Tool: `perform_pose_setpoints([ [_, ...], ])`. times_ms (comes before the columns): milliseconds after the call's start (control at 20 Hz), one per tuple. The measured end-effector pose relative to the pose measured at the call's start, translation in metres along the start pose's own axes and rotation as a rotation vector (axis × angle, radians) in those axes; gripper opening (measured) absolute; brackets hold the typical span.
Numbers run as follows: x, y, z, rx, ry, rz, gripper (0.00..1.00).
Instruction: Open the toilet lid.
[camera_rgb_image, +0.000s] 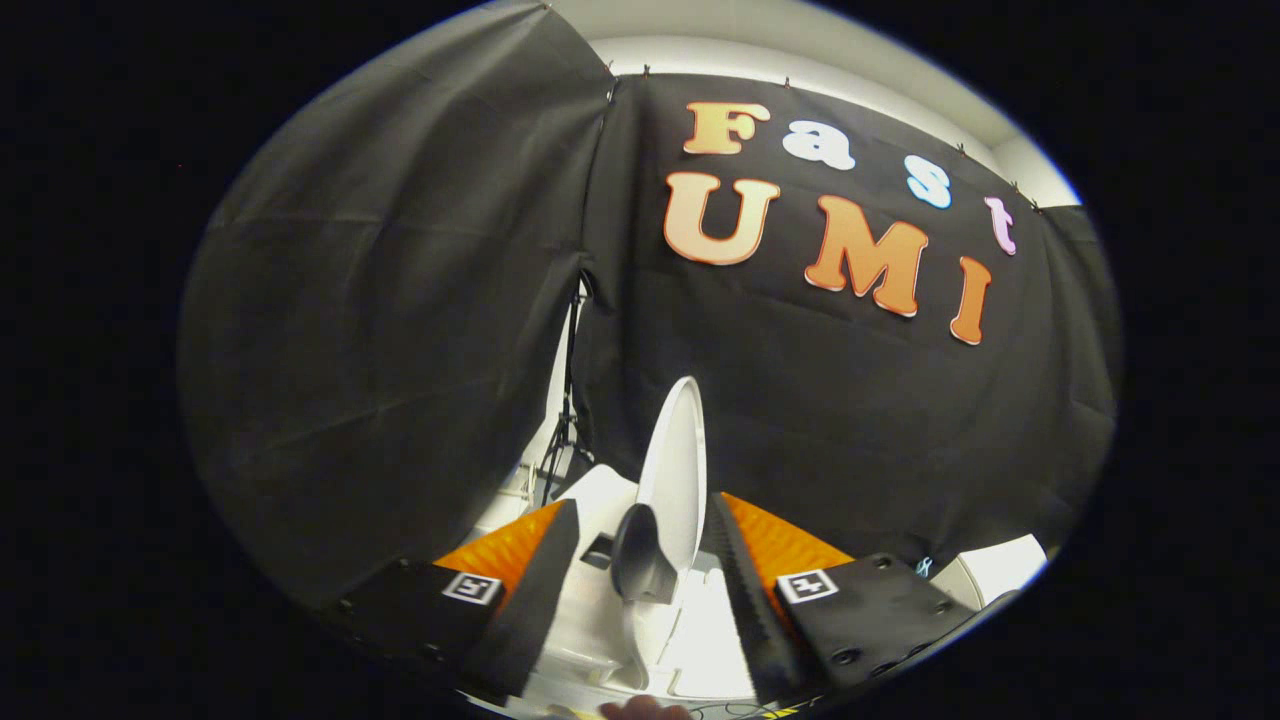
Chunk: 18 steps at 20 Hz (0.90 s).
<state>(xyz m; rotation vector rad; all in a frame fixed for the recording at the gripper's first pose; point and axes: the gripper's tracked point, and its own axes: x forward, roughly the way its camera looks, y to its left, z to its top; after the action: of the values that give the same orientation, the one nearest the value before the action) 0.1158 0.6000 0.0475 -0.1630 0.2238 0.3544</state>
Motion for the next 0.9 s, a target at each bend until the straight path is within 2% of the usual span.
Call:
perform_pose_setpoints([
  [100, -0.014, -0.008, 0.018, 0.032, -0.060, 0.028, 0.97],
  [250, -0.031, -0.031, 0.041, 0.090, -0.103, 0.084, 0.97],
  [400, -0.051, -0.082, 0.058, 0.131, -0.143, 0.080, 0.97],
  [650, -0.078, -0.183, 0.070, 0.146, -0.188, 0.011, 0.97],
  [900, -0.108, -0.273, 0.056, 0.148, -0.217, -0.046, 0.97],
])
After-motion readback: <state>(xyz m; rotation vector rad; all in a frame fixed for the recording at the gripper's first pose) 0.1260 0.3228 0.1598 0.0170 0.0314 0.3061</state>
